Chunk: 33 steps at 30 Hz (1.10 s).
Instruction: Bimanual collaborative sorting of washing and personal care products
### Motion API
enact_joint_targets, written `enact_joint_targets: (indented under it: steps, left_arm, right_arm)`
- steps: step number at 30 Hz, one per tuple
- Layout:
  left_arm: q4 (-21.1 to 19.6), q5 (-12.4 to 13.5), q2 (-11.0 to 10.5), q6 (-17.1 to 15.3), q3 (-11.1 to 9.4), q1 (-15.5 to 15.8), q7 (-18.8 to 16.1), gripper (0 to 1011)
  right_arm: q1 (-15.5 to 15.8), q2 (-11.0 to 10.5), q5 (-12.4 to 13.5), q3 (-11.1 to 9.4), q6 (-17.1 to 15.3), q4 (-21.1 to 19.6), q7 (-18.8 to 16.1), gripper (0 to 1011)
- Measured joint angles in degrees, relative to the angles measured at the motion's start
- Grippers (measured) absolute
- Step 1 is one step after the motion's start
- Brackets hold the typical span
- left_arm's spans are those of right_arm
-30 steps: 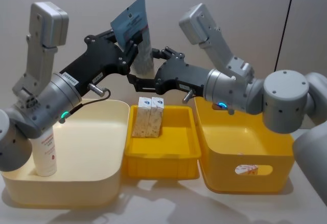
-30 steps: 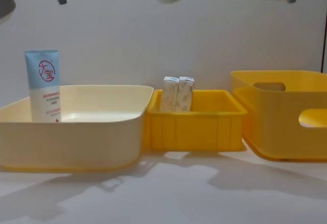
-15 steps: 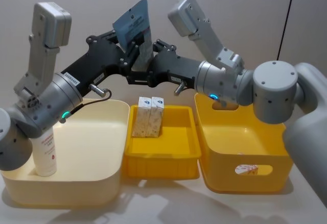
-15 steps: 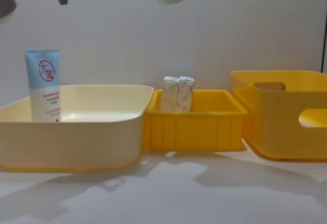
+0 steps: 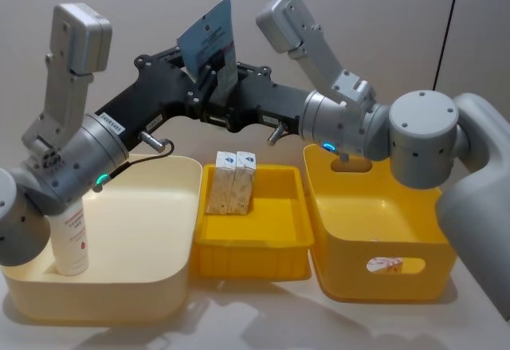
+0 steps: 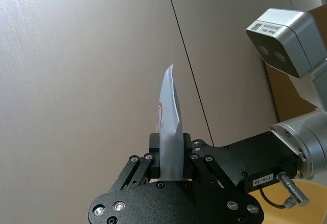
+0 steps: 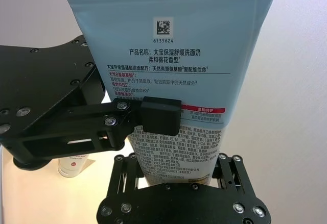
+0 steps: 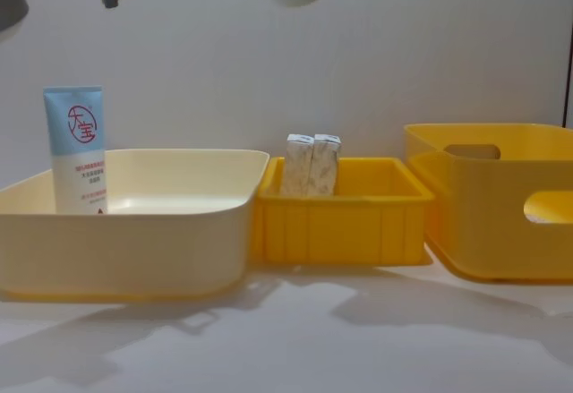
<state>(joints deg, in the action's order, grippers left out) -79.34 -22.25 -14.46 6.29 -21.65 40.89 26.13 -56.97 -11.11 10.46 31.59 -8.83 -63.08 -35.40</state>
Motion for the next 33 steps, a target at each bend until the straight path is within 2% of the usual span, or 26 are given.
enact_joint_targets:
  steps: [24, 33]
  left_arm:
    - [0.03, 0.02, -0.01, 0.0, -0.03, 0.02, 0.08, 229]
    - [0.02, 0.02, 0.0, 0.0, -0.03, 0.02, 0.08, 229]
  right_arm:
    - [-0.38, 0.22, -0.04, 0.18, 0.17, 0.42, 0.15, 550]
    - [-0.43, 0.26, -0.04, 0.19, 0.21, 0.48, 0.15, 545]
